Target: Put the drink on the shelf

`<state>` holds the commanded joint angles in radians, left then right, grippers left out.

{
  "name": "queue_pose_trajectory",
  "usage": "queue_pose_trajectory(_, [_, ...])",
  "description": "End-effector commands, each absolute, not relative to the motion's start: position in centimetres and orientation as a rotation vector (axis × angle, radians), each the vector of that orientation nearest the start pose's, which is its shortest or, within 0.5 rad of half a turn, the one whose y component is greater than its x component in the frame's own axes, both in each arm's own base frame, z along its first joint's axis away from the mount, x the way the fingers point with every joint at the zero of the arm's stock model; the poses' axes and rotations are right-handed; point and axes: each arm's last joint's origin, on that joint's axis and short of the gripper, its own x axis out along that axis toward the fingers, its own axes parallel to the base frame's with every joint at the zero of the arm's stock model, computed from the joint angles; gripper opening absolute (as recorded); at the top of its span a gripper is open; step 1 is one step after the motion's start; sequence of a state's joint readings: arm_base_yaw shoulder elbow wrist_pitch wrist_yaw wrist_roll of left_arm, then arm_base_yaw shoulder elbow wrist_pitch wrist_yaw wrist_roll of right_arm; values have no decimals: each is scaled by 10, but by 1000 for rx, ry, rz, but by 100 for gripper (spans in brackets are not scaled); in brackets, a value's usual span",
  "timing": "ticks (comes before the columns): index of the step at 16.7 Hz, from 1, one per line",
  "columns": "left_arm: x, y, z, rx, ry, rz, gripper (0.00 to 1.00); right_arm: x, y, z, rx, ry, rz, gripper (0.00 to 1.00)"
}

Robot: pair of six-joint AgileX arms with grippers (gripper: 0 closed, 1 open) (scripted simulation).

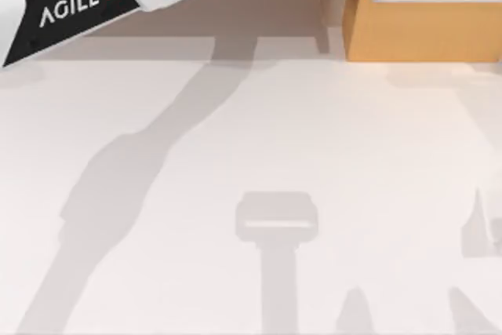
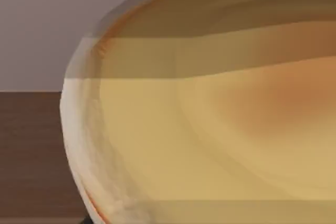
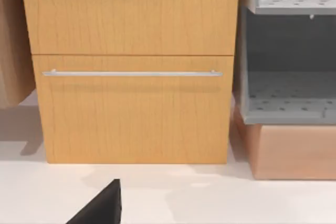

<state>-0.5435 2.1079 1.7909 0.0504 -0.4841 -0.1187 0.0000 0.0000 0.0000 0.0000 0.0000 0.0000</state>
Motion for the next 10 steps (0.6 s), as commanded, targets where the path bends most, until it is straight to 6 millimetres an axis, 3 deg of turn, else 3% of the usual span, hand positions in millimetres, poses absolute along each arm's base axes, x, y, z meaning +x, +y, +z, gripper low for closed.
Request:
queue_pose_trajectory(3, [456, -242, 271, -7, 231, -25, 0, 106, -1, 160, 0, 0, 0, 100])
queue_pose_trajectory(7, [457, -242, 270, -7, 232, -25, 0, 106, -1, 160, 0, 0, 0, 100])
queue_pose_trajectory(10, [457, -242, 270, -7, 232, -25, 23, 106, -1, 160, 0, 0, 0, 100])
